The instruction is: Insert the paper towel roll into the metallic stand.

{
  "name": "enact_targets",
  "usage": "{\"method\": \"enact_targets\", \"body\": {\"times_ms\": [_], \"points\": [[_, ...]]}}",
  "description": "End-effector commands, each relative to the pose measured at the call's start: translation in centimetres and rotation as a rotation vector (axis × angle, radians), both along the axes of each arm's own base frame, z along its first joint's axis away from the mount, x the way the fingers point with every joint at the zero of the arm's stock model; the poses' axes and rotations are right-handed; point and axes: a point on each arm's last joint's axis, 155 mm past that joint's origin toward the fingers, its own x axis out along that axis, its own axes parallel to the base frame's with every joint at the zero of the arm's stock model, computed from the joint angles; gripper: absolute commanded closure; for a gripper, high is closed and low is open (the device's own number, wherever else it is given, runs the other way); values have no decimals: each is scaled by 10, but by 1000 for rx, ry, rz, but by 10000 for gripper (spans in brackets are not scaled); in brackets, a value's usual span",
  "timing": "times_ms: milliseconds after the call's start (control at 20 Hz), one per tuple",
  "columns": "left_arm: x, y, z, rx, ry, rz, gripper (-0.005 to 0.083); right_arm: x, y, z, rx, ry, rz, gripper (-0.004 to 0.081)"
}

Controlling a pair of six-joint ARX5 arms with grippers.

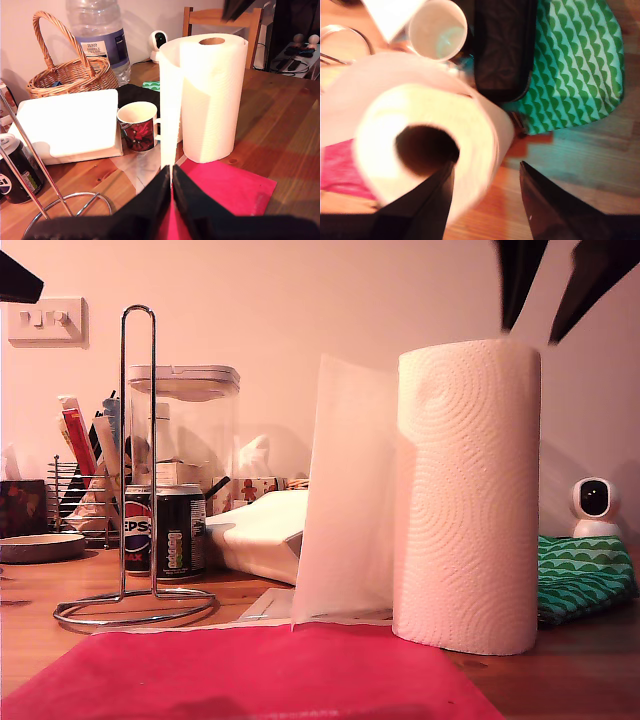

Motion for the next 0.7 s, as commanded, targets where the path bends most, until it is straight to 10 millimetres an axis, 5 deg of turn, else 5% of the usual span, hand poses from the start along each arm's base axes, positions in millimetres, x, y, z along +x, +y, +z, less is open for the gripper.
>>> {"method": "enact_targets", "body": {"times_ms": [0,250,650], "points": [[0,-1,-4,2,3,-4,797,2,2,-9,-36,23,4,394],[0,-1,-4,2,3,-4,797,2,9,-25,-62,68,26,394],[0,-1,-4,2,2,-4,797,4,11,-18,-52,52,27,392]]}}
